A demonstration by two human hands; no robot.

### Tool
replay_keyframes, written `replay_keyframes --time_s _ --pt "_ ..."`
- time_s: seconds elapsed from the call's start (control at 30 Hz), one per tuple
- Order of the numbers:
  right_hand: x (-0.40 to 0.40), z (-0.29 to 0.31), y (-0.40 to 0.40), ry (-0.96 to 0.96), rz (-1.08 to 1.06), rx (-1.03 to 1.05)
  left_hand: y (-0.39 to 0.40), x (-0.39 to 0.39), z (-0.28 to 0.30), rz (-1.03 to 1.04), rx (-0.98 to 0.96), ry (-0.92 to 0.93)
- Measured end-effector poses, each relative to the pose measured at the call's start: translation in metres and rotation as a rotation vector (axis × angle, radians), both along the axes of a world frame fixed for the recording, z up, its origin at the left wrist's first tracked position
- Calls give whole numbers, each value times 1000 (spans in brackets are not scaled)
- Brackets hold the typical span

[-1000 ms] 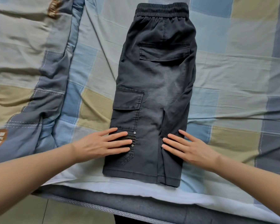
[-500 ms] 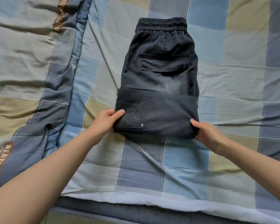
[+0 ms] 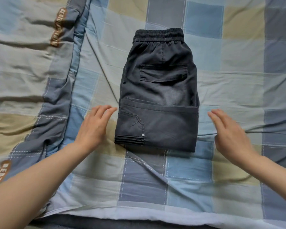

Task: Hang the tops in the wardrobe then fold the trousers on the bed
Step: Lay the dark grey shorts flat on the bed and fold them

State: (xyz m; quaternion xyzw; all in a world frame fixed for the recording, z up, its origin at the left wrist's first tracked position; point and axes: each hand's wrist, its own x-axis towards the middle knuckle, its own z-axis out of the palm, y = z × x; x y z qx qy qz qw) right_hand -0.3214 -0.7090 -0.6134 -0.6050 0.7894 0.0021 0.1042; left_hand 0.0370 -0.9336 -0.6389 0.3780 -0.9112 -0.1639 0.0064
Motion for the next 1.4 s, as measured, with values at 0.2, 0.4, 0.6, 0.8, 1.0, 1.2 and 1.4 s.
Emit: replay_keyframes --time_s 0.2,0.4,0.6,0.8,1.0,1.2,1.4 --pt "-9 -35 -24 323 804 16 -34 -25 -6 -713 -381 -290" --pt "-16 -68 -53 254 766 -18 -50 -53 -24 -764 -294 -352" --pt "-24 -64 -74 61 733 -14 -57 -54 -24 -551 72 -356" --pt "-28 -51 -84 -52 687 31 -59 -60 -12 -473 185 -337" --pt "-27 -36 -53 -87 654 54 -36 -45 -11 -604 55 -267" --pt "-2 -1 21 -474 509 253 53 -11 15 -211 929 -25" --pt "9 42 1 -1069 -282 29 70 -7 47 501 1234 365"
